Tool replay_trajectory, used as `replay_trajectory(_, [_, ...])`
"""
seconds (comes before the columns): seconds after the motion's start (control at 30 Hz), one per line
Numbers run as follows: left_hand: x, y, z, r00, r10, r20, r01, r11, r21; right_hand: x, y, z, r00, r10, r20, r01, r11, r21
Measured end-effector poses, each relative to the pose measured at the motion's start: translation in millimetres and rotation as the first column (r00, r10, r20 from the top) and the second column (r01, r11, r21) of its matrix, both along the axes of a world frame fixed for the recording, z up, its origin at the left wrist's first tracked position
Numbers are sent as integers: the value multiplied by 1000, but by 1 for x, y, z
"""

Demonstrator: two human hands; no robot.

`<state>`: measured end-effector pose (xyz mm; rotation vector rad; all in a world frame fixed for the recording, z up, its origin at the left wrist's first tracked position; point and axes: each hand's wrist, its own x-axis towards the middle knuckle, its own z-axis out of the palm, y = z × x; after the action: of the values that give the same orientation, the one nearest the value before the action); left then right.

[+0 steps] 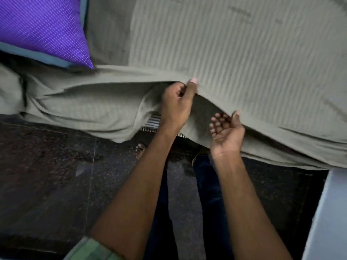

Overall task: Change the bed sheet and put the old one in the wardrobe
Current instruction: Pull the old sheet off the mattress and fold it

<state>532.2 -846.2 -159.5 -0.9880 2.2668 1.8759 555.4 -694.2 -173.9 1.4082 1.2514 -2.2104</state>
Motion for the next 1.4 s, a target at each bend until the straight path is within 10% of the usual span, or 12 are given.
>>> replay_trajectory(0.2, [41, -69, -49, 716, -464, 522, 683, 622, -383, 45, -73, -44, 814, 498, 298, -579, 729, 365])
replay_trajectory(0.5, [42, -142, -56, 680, -683, 267, 611, 328, -720, -25, -121, -50, 685, 691, 229, -487, 202, 849])
replay_trajectory(1.07, [-312, -104, -76, 697, -695, 179, 509, 304, -805, -338, -86, -88, 496, 786, 368, -245, -280, 928])
replay_trajectory(1.4, [-458, -111, -105, 680, -704, 206, 506, 246, -827, -528, -74, -97, 335, 862, 380, -153, -349, 925])
